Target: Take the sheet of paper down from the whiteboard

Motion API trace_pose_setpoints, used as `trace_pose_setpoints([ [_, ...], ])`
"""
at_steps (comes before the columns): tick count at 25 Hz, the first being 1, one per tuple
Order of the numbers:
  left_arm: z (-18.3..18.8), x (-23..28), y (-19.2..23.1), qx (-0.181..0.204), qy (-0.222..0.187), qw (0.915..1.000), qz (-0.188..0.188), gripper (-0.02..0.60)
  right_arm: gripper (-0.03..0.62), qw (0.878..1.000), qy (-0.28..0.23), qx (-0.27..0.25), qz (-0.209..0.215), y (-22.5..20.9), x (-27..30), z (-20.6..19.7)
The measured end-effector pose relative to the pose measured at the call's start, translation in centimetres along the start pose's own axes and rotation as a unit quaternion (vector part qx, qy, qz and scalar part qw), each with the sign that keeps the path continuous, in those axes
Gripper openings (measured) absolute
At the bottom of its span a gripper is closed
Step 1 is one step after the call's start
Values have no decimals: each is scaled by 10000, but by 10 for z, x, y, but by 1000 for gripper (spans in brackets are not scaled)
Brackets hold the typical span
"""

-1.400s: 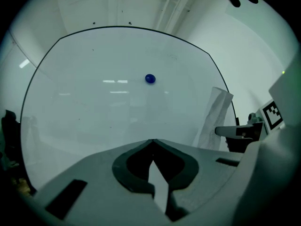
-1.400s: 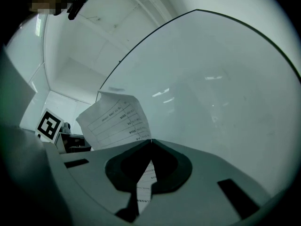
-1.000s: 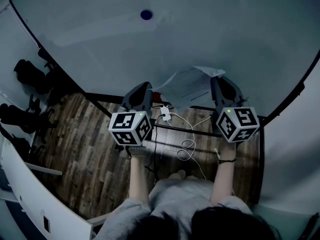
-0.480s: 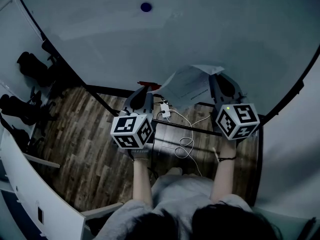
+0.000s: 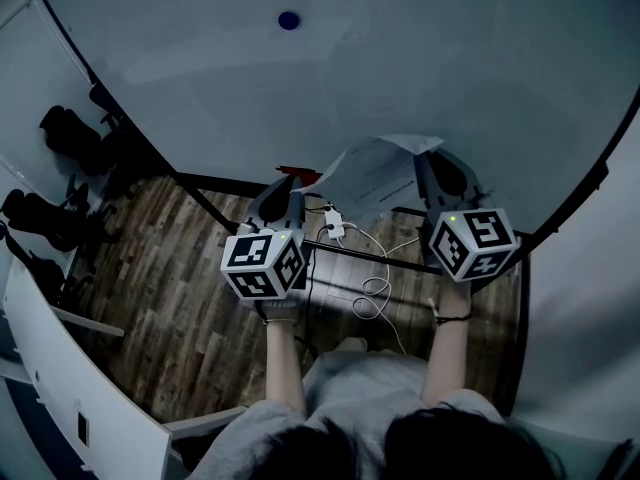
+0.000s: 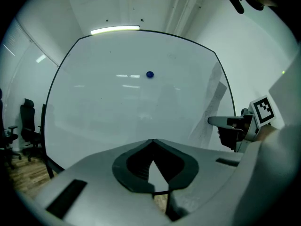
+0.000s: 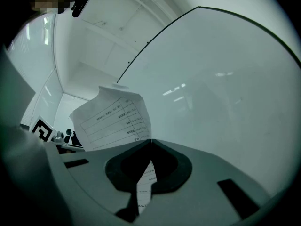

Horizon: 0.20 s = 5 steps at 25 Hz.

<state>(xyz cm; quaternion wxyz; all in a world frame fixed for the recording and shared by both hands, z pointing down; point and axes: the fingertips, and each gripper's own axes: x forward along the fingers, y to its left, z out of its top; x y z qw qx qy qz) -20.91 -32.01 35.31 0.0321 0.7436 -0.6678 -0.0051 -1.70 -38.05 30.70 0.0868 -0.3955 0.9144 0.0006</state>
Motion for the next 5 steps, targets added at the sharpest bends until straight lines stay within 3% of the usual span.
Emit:
trace_pose_setpoints([
  [5,1,2,-2,11,5,10000,28,6,0,10000,0,3,27,-3,0,1],
])
